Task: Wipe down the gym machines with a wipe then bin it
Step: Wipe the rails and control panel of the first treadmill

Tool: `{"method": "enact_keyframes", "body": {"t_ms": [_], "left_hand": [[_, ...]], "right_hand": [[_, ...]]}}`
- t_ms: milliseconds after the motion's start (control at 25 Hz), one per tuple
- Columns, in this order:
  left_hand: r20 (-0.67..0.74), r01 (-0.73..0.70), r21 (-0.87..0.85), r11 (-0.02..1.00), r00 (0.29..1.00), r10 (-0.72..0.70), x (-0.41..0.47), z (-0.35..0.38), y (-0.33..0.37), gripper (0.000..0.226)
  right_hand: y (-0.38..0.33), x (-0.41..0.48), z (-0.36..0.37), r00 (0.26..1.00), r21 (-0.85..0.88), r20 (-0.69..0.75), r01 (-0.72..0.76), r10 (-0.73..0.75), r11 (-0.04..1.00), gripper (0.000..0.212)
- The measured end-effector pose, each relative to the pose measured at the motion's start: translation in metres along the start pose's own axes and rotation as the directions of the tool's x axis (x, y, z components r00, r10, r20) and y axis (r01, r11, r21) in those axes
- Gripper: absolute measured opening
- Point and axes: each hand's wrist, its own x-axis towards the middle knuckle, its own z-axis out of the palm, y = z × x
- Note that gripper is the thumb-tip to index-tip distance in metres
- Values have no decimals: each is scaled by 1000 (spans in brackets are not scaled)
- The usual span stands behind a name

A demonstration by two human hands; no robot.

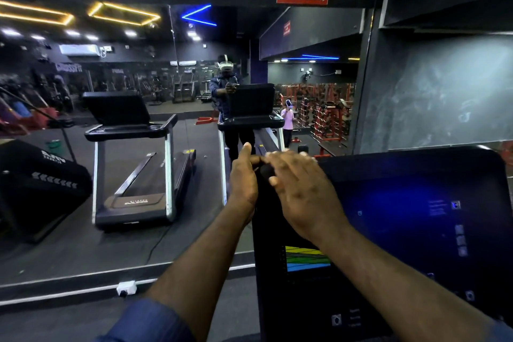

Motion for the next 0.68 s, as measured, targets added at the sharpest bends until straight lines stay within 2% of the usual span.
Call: {"method": "enact_keyframes", "body": {"t_ms": [80, 120, 200, 280, 320, 400, 480, 520, 600, 680], "left_hand": [[2, -47, 104, 993, 999, 48, -3, 3, 4, 71], [-6, -66, 152, 986, 998, 68, -2, 4, 5, 68], [-2, -106, 262, 959, 994, 110, 3, 2, 9, 66], [81, -142, 402, 905, 990, 119, 8, -1, 19, 66], [145, -177, 467, 866, 982, 123, 10, 0, 26, 60], [286, -272, 594, 757, 951, 116, 10, 11, 43, 50], [376, -322, 682, 657, 925, 63, 11, 27, 54, 52], [392, -311, 707, 635, 920, 15, 11, 33, 56, 59], [406, -286, 745, 603, 911, -69, 14, 39, 54, 75], [423, -304, 799, 518, 897, -126, 15, 42, 53, 70]], "right_hand": [[2, -4, -3, 980, -67, 41, -193, 196, 979, 68], [-6, -6, -1, 973, -78, 68, -215, 220, 974, 77], [-21, -9, 1, 988, -26, 123, -90, 92, 996, 81], [-13, -11, -6, 989, 83, 144, 6, -18, 997, 81], [-2, -12, -10, 991, 115, 136, -23, 7, 993, 81], [6, -17, -12, 981, 113, 85, -186, 177, 976, 80], [-8, -22, -4, 958, 98, 64, -285, 280, 953, 78], [-15, -26, 0, 967, 114, 75, -249, 242, 962, 76], [-5, -33, -1, 993, 130, 94, -79, 67, 988, 68], [21, -33, -10, 996, 118, 90, 18, -28, 993, 58]]}}
